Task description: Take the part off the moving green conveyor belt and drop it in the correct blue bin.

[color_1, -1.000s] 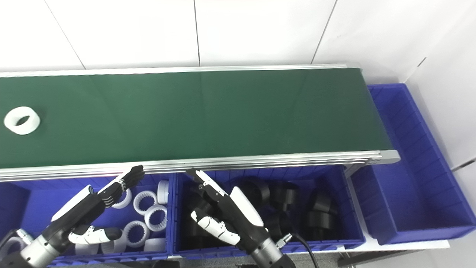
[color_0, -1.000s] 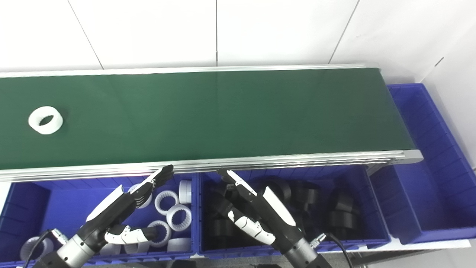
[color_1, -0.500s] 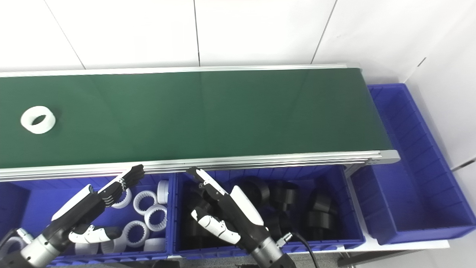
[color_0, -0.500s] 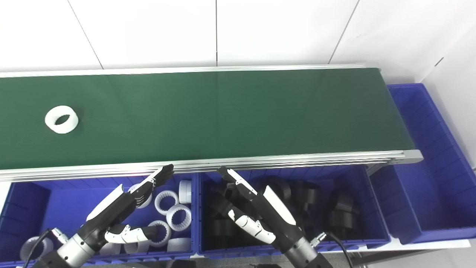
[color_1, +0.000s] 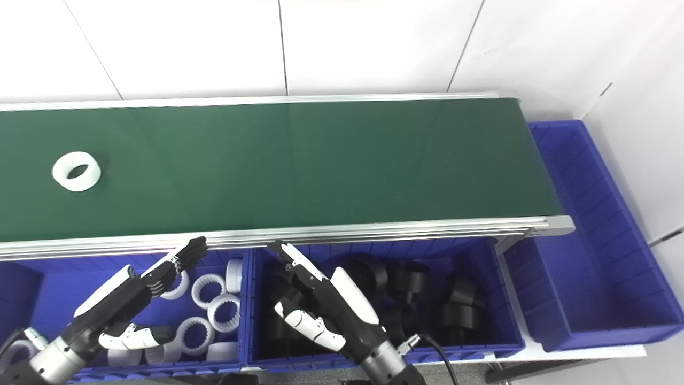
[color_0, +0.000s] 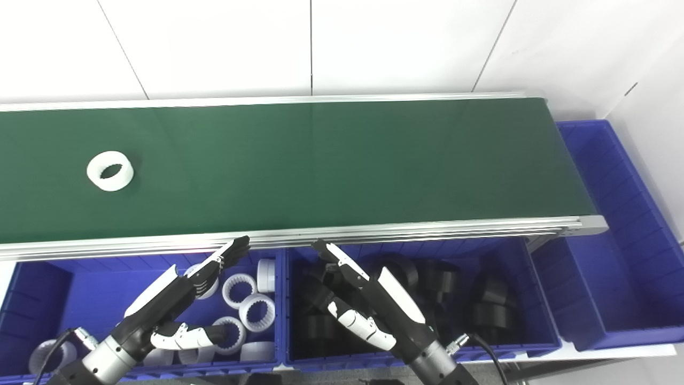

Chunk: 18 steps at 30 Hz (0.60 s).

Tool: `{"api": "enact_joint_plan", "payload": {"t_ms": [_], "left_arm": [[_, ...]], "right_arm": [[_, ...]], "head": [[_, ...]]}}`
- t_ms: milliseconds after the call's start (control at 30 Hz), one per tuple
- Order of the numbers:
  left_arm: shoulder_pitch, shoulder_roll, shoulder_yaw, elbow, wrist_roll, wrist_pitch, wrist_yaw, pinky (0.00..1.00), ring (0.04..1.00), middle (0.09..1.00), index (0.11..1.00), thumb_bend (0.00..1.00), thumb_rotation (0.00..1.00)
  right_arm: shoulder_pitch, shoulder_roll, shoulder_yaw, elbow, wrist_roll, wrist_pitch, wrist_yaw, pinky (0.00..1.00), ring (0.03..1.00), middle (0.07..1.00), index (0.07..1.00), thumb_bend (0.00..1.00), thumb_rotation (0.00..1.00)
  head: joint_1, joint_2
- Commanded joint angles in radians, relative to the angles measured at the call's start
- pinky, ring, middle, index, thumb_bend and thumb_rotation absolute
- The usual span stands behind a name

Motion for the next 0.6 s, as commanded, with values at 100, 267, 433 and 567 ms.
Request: {"api": "enact_joint_plan", "payload": {"t_ms": [100,267,433,567], "left_arm": [[0.006,-0.028,-0.013,0.040,0.043,-0.056,0.012,0.96,1.000,1.000,1.000,0.49,0.65],[0.006,-0.048,-0.020,0.083,0.094,-0.057,0.021,0.88,0.976,1.000,0.988,0.54,0.61],[-0.001,-0.047,-0.024,0.086,0.114,-0.057,0.032,0.87,0.967,0.999,0.974,0.55,0.57],[-0.004,-0.043,-0.027,0.080,0.115,-0.057,0.039,0.85,0.960,0.995,0.966,0.55,0.54]], "right_arm": [[0.015,-0.014,-0.001,0.046,0.010,-0.114,-0.027,0.87,0.938,0.977,0.964,0.42,0.97],[0.023,-0.013,-0.006,0.121,0.011,-0.178,-0.053,0.85,0.932,0.958,0.940,0.43,0.93],[0.020,-0.006,-0.009,0.141,0.002,-0.190,-0.061,0.81,0.917,0.948,0.916,0.43,0.90],[0.013,-0.006,-0.007,0.147,0.009,-0.200,-0.061,0.81,0.913,0.946,0.915,0.42,0.86]], "head": [[0.042,-0.097],[0.057,-0.185],[0.061,-0.196],[0.060,-0.191]]}}
